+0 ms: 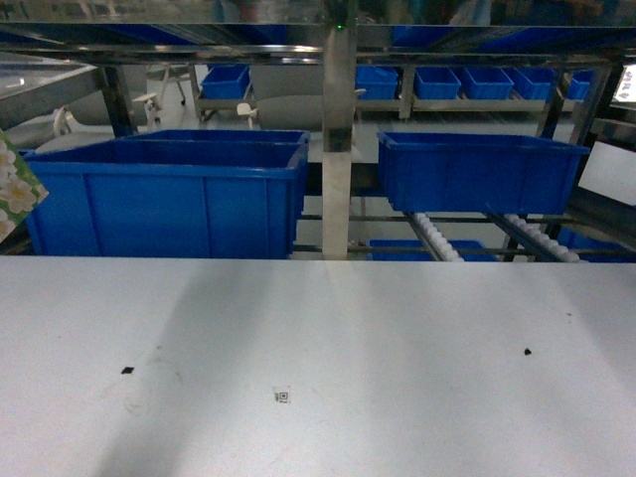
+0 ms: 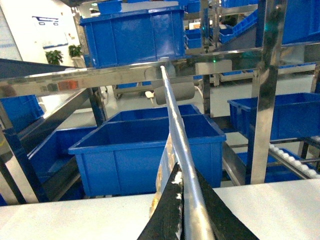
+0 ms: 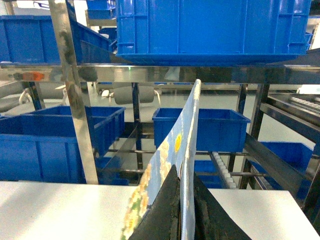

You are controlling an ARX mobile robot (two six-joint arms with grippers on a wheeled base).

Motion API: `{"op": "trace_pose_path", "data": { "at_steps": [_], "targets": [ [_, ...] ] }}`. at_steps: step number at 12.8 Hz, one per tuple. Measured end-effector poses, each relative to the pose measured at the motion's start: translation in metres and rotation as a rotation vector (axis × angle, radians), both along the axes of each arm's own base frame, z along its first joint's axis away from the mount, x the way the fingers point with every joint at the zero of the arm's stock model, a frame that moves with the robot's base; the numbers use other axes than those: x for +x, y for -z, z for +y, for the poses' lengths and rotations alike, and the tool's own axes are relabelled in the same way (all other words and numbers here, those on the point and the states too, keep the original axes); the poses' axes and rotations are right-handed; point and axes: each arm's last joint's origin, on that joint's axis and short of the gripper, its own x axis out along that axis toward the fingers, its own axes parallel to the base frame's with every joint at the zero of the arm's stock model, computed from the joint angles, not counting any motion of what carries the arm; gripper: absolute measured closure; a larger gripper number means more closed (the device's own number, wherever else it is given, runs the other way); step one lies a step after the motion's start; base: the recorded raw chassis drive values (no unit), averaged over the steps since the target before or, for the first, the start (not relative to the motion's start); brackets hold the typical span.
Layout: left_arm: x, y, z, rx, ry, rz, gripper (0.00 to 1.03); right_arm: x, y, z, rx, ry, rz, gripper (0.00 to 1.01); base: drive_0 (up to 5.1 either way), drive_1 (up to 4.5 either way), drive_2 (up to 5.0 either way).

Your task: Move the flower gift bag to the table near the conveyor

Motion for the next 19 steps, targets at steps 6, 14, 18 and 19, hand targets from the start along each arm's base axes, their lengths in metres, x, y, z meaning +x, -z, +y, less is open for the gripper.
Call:
{"op": "trace_pose_path", "data": {
  "at_steps": [6,14,18,19],
  "targets": [
    [-0.001,-0.001,0.000,-0.003,0.000,-0.012,1.01,-0.001,-0.001,0.001,0.000,-0.005,-0.009,0.98,-1.7,0.80,0.8],
    [-0.001,-0.001,-0.001,-0.003,0.009,-0.011,1.01,0.010,0.005,-0.002,-0.002,-0.053,0.022,0.98,0.0,0.00,0.0],
    [-0.001,-0.001,-0.001,-0.003,0.010,-0.011,1.01,0.030,0.016,-0.003,-0.003,-0.059,0.046,0.98,0.0,0.00,0.0],
    [-0.001,-0.001,-0.001,-0.003,0.010,-0.011,1.01,0.044,0.026,-0.004,-0.005,-0.073,0.074,0.98,0.0,0.00,0.0]
  ]
}}
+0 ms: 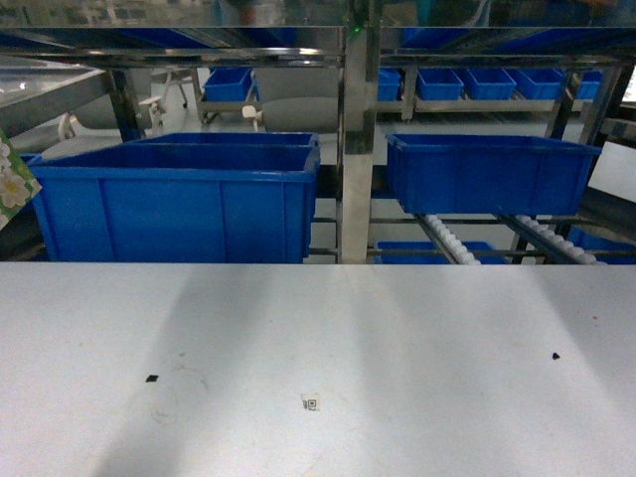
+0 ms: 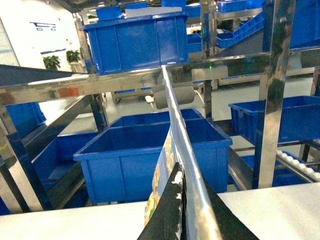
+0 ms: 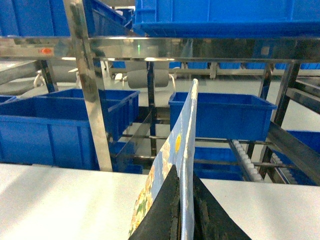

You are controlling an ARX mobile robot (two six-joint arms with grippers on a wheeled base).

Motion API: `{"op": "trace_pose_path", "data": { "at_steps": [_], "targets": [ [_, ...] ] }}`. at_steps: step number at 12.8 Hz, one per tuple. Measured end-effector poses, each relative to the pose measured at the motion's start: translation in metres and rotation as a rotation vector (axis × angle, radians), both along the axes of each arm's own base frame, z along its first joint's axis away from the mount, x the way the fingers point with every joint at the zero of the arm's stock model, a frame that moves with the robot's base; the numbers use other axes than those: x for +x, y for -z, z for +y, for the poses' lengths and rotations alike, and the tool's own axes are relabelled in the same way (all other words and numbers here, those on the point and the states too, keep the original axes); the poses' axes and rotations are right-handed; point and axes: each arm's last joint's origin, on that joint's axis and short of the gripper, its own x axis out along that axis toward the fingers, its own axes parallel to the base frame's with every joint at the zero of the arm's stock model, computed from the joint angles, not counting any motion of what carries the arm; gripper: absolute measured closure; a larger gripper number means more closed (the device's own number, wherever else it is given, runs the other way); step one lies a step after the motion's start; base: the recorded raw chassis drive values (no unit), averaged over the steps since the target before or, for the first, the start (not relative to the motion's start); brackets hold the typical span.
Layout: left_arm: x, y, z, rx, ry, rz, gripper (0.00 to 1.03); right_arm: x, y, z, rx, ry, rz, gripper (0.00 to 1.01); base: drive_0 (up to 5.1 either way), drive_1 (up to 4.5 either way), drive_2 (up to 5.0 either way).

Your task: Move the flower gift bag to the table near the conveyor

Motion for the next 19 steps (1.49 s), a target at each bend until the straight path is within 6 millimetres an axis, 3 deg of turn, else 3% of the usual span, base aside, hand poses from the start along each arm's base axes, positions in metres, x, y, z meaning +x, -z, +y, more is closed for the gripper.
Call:
{"op": "trace_pose_path", "data": {
  "at_steps": [1,2,3,6,11,14,18,19],
  "targets": [
    [0.000,0.000,0.000,0.000,0.000,0.000,1.01,0.011,0.007,-0.001,-0.002,-0.012,0.019,0.98,0.0,0.00,0.0],
    [0.000,0.000,0.000,0.000,0.000,0.000,1.01,0.080,0.026,-0.010,-0.040,-0.019,0.081,0.98,0.0,0.00,0.0],
    [0.000,0.000,0.000,0.000,0.000,0.000,1.01,0.105,0.040,-0.013,-0.050,-0.023,0.138,0.98,0.0,0.00,0.0],
    [0.000,0.000,0.000,0.000,0.000,0.000,1.01,0.147,0.052,-0.016,-0.075,-0.052,0.192,0.98,0.0,0.00,0.0],
    [0.000,0.000,0.000,0.000,0.000,0.000,1.01,0.171,0.090,0.003,-0.095,-0.129,0.312,0.98,0.0,0.00,0.0],
    [0.000,0.000,0.000,0.000,0.000,0.000,1.01,0.172,0.111,0.006,-0.118,-0.130,0.401,0.98,0.0,0.00,0.0],
    [0.000,0.000,0.000,0.000,0.000,0.000,1.01,0.172,0.119,0.011,-0.138,-0.117,0.407,0.98,0.0,0.00,0.0],
    [0.000,0.000,0.000,0.000,0.000,0.000,1.01,0.169,0.122,0.013,-0.140,-0.118,0.415,0.90,0.0,0.00,0.0]
  ]
}}
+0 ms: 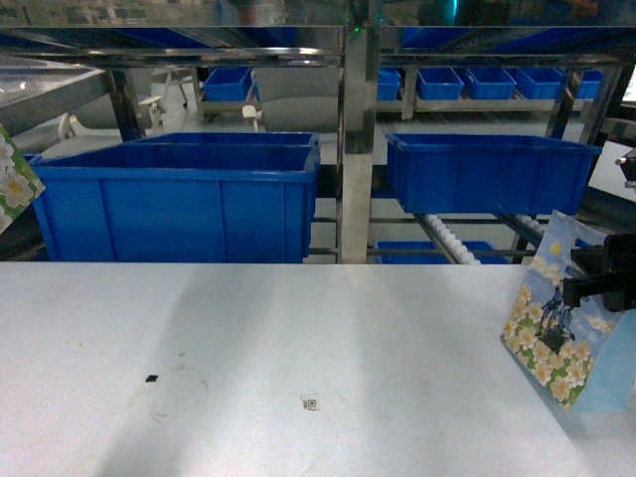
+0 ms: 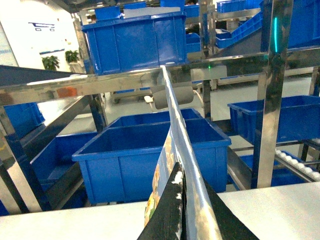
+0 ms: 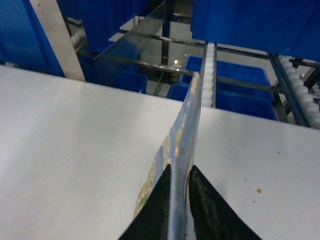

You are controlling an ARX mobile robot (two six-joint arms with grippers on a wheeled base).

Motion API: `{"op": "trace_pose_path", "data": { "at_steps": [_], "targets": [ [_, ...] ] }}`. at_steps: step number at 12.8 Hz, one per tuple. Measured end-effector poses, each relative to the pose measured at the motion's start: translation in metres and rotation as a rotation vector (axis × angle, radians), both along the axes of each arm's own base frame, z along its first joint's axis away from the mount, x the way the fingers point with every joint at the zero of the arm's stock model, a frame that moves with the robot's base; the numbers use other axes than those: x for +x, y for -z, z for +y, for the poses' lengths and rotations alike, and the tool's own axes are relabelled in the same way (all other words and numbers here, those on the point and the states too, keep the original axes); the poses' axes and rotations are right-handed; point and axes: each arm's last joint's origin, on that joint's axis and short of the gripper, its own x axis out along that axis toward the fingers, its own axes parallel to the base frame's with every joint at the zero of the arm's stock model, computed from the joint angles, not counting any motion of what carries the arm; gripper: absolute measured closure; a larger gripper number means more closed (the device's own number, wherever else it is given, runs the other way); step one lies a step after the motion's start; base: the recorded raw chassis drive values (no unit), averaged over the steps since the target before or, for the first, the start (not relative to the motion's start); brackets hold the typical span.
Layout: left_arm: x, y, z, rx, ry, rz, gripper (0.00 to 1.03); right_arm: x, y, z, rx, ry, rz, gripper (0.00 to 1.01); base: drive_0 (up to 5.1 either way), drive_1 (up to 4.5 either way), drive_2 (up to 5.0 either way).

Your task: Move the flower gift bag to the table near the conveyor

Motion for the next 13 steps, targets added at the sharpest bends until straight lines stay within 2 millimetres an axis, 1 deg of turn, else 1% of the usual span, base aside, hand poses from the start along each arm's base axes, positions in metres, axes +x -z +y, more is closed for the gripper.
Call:
{"op": "trace_pose_path", "data": {
  "at_steps": [1,3,6,7,8,10,12,13],
  "targets": [
    [0.000,0.000,0.000,0.000,0.000,0.000,1.01,-0.010,0.008,0.004,-0.004,0.000,0.032,0.70,0.0,0.00,0.0],
    [0.000,0.000,0.000,0.000,0.000,0.000,1.01,-0.020,0.009,0.007,-0.014,0.020,0.034,0.46,0.0,0.00,0.0],
    [0.000,0.000,0.000,0.000,0.000,0.000,1.01,-0.037,-0.005,0.009,-0.026,0.056,-0.049,0.08,0.0,0.00,0.0],
    [0.000,0.000,0.000,0.000,0.000,0.000,1.01,-0.045,-0.008,0.011,-0.034,0.071,-0.075,0.02,0.0,0.00,0.0],
    [0.000,0.000,0.000,0.000,0.000,0.000,1.01,-0.053,-0.012,0.012,-0.040,0.085,-0.097,0.04,0.0,0.00,0.0],
    [0.000,0.000,0.000,0.000,0.000,0.000,1.01,-0.071,-0.029,0.010,-0.045,0.142,-0.171,0.03,0.0,0.00,0.0],
    [0.000,0.000,0.000,0.000,0.000,0.000,1.01,-0.094,-0.043,0.005,-0.033,0.216,-0.192,0.03,0.0,0.00,0.0],
    [0.000,0.000,0.000,0.000,0.000,0.000,1.01,-0.108,-0.050,-0.001,-0.017,0.253,-0.187,0.03,0.0,0.00,0.0]
  ]
}}
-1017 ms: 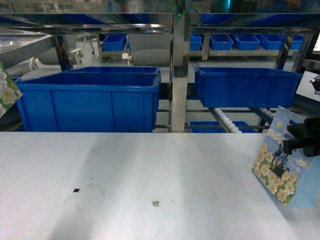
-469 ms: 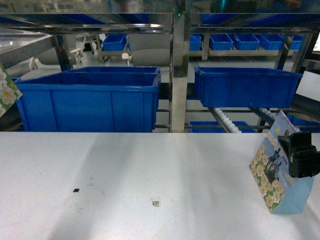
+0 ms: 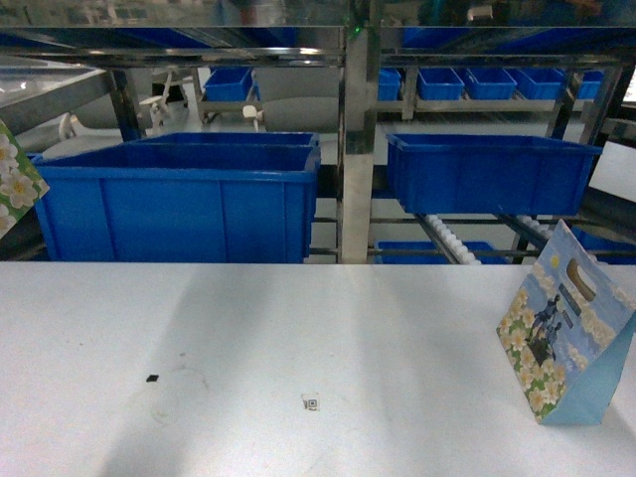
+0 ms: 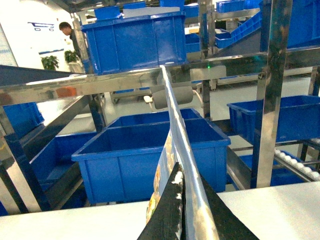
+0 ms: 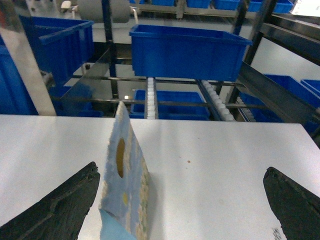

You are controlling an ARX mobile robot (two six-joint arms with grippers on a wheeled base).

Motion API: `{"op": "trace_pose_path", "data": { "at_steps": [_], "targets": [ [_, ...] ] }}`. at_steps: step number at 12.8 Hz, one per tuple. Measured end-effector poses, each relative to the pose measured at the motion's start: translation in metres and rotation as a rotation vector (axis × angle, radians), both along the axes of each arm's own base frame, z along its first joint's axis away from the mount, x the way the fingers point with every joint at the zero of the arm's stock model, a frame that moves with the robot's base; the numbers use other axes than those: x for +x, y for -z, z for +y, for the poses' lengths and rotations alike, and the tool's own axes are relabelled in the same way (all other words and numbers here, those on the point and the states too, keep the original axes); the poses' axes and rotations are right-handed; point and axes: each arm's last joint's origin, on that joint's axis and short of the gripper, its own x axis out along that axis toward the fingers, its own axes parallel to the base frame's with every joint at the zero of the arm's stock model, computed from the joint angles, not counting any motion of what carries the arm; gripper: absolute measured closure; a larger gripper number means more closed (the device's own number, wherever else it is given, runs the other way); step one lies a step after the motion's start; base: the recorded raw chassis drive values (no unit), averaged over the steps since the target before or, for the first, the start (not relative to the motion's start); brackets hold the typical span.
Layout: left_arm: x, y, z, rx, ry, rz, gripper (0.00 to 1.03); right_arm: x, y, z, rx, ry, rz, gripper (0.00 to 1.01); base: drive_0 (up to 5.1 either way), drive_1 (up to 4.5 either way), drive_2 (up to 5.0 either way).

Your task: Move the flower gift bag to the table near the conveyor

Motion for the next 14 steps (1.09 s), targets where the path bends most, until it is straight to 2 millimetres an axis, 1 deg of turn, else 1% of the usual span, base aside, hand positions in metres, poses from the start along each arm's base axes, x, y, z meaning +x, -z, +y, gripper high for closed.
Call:
{"op": "trace_pose_path", "data": {
  "at_steps": [1,3,6,9,11,14],
  "targets": [
    [0.000,0.000,0.000,0.000,0.000,0.000,1.01,-0.012,-0.008,-0.004,0.023,0.033,-0.005,0.03,0.0,0.00,0.0],
    [0.000,0.000,0.000,0.000,0.000,0.000,1.01,-0.041,-0.022,-0.006,0.062,0.053,-0.021,0.03,0.0,0.00,0.0],
    [0.000,0.000,0.000,0.000,0.000,0.000,1.01,-0.084,-0.025,0.004,0.087,0.006,0.003,0.03,0.0,0.00,0.0],
    [0.000,0.000,0.000,0.000,0.000,0.000,1.01,-0.121,-0.024,0.007,0.097,-0.028,0.037,0.03,0.0,0.00,0.0],
    [0.000,0.000,0.000,0.000,0.000,0.000,1.01,-0.136,-0.024,0.005,0.099,-0.052,0.035,0.03,0.0,0.00,0.0],
    [0.000,0.000,-0.001,-0.003,0.002,-0.003,1.01,-0.136,-0.020,0.004,0.103,-0.055,0.050,0.03,0.0,0.00,0.0]
  ]
}}
